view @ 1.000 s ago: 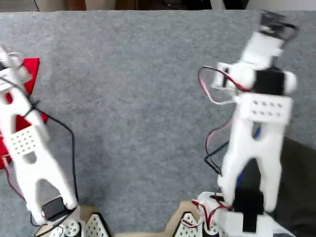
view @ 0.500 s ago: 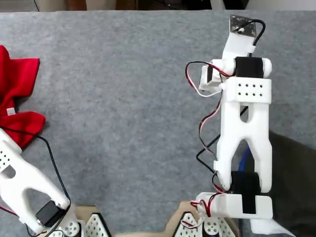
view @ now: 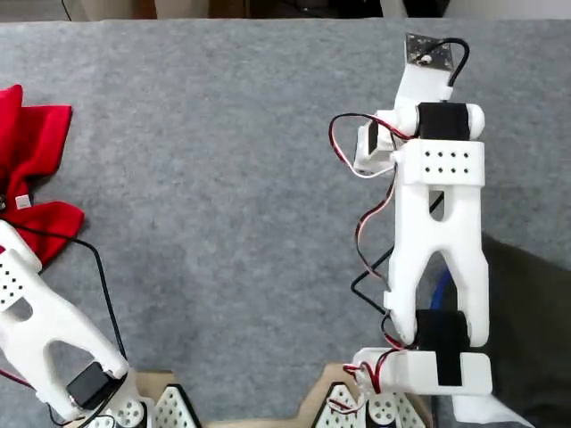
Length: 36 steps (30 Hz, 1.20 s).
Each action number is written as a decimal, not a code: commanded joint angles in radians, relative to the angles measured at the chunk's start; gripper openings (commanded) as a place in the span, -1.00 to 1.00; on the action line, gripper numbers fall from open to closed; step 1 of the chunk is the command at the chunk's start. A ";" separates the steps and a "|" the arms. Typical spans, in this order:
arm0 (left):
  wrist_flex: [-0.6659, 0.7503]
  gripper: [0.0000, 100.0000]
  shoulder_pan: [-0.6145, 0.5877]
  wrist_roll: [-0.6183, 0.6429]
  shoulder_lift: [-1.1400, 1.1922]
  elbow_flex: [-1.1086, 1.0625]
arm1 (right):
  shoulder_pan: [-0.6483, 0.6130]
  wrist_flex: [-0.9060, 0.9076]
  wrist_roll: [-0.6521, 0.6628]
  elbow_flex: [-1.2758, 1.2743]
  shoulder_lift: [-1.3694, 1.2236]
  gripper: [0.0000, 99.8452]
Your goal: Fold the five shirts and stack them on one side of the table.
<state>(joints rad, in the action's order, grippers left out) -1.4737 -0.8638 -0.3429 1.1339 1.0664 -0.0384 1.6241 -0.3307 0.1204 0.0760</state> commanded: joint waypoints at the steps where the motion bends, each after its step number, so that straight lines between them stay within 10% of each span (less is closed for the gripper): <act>1: -0.133 -0.96 -0.020 -0.006 0.002 0.121 | -0.007 0.015 0.005 0.044 0.007 -0.97; 17: -0.288 -0.96 0.164 0.063 -0.133 0.420 | -0.007 0.012 0.005 0.048 0.007 -0.97; 36: -0.287 -0.96 0.778 -0.012 -0.990 -0.738 | 0.059 0.008 0.009 0.050 0.002 -0.97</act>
<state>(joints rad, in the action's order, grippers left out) -1.7484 -0.1872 -0.3092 0.3851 0.5278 -0.0092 1.6364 -0.3307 0.1204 0.0729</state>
